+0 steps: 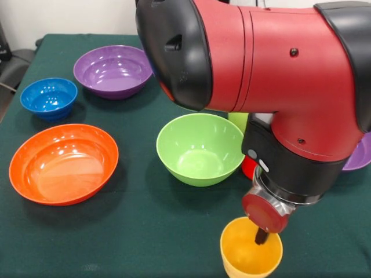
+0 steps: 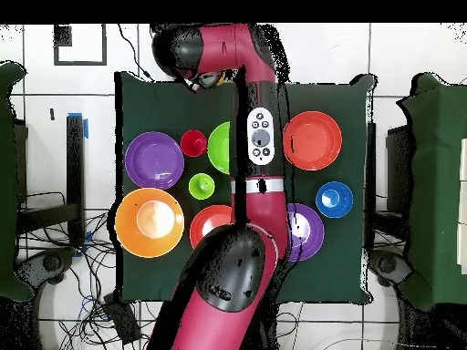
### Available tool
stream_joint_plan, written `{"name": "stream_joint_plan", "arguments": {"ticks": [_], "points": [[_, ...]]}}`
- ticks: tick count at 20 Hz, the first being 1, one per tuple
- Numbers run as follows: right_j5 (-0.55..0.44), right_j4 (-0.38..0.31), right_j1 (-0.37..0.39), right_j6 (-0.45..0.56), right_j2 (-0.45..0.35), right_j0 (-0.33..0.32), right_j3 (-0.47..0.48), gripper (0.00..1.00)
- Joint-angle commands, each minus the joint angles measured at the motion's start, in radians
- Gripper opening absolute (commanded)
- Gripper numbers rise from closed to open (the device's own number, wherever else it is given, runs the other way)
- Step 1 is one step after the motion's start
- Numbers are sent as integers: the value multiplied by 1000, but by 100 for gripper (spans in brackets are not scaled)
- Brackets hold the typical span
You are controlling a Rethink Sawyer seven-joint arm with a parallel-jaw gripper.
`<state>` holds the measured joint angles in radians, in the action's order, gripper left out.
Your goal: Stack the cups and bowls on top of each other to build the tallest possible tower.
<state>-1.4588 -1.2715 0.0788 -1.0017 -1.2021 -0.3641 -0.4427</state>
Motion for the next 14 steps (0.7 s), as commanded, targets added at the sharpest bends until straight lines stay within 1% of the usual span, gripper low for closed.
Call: {"name": "stream_joint_plan", "arguments": {"ticks": [1,7,9,10,14], "points": [[-17,38,61,-5,183,-23,-137,0],[6,55,63,18,217,-13,-115,0],[10,55,55,31,217,-8,-96,0],[7,44,43,46,205,3,-66,0],[6,22,26,76,182,18,-15,0]]}}
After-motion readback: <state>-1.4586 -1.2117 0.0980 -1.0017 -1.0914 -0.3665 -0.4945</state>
